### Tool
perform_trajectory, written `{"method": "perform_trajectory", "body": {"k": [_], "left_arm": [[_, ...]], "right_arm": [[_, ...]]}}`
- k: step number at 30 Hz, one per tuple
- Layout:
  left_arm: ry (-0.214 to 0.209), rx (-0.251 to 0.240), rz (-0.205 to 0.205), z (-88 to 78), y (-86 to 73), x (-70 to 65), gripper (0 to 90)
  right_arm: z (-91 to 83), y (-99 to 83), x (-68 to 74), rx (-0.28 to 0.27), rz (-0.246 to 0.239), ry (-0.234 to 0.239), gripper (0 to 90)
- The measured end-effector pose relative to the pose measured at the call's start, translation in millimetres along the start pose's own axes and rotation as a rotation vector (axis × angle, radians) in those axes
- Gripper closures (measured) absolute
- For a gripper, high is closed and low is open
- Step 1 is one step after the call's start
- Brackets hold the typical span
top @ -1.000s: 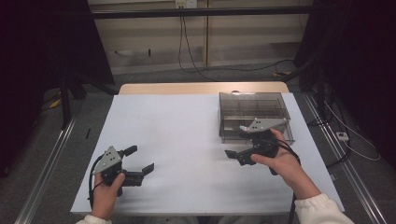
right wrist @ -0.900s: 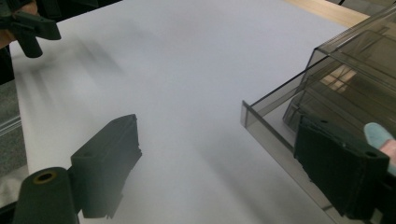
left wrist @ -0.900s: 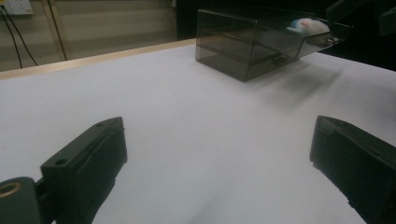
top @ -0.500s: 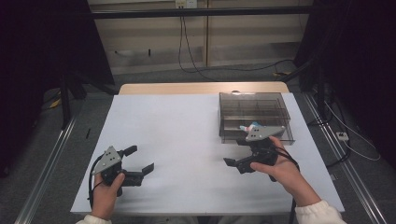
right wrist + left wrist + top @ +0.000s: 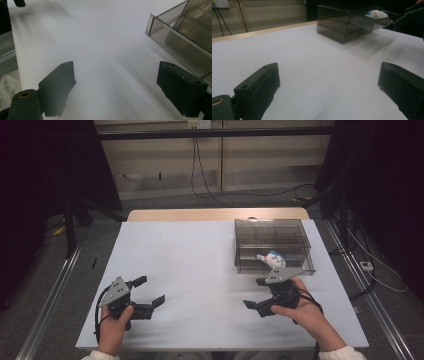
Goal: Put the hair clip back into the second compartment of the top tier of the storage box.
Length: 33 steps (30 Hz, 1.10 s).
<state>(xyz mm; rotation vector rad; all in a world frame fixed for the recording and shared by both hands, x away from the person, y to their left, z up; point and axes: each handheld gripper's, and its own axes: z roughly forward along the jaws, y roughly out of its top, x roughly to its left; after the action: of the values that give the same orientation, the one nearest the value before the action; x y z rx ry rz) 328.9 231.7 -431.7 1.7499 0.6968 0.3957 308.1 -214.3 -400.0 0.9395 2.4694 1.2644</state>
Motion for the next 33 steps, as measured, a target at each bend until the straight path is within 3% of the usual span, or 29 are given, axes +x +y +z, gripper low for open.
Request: {"method": "perform_trajectory", "body": {"k": [8,33], "left_arm": [[0.001,0.0,0.001,0.1,0.0,-0.3,4.0],[0.004,0.001,-0.012,0.4,-0.4,-1.5,4.0]], "right_arm": [[-2.0,-14.2,-3.2,-0.01,0.003,0.003,14.6],[-16.7,-48.8,-16.6,-0.031,0.042,-0.051,14.6]]}}
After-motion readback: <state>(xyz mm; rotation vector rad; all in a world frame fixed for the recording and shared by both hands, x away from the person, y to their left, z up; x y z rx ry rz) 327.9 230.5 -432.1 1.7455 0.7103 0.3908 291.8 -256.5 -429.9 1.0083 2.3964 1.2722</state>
